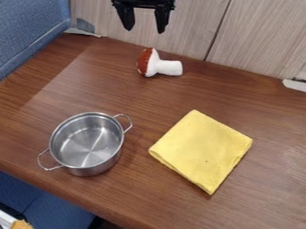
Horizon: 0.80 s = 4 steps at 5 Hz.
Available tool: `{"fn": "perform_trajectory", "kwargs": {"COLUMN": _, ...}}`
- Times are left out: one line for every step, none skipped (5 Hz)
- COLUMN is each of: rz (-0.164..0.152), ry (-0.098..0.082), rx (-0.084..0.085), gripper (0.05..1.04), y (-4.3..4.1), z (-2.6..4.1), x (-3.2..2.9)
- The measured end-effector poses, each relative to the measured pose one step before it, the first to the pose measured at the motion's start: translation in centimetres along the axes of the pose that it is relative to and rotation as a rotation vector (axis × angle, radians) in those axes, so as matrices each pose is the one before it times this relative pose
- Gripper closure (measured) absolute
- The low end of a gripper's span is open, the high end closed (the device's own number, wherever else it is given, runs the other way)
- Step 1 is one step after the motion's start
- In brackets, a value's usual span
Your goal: Move the yellow cloth to the left top of the table
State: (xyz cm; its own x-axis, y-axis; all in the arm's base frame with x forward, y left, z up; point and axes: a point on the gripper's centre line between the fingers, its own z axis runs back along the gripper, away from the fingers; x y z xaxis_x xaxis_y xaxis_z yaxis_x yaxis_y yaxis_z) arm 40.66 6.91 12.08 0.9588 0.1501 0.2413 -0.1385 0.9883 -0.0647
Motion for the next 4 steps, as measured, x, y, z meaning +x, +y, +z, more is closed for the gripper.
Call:
{"fn": "perform_trajectory", "kwargs": {"rz": 0.0016, "ry": 0.0396, "rx": -0.0047, "gripper": 0.084, "y": -0.023, "z": -1.406, "x": -0.618}}
{"fn": "perform_trajectory", "kwargs": {"rz": -0.062, "ry": 0.0682, "rx": -0.0177, "gripper": 0.084, "y": -2.456, "z": -2.196, "x": -2.236}}
{"fn": "perform_trajectory", "kwargs": {"rz": -0.1014, "ry": -0.0011, "rx": -0.0111, "gripper": 0.084, "y": -3.383, "z": -0.285, "x": -1.877}}
{"fn": "perform_trajectory", "kwargs": {"rz": -0.1247, "ry": 0.0266, "rx": -0.0077, "gripper": 0.083, "y": -3.823, "z": -0.805, "x": -2.697}}
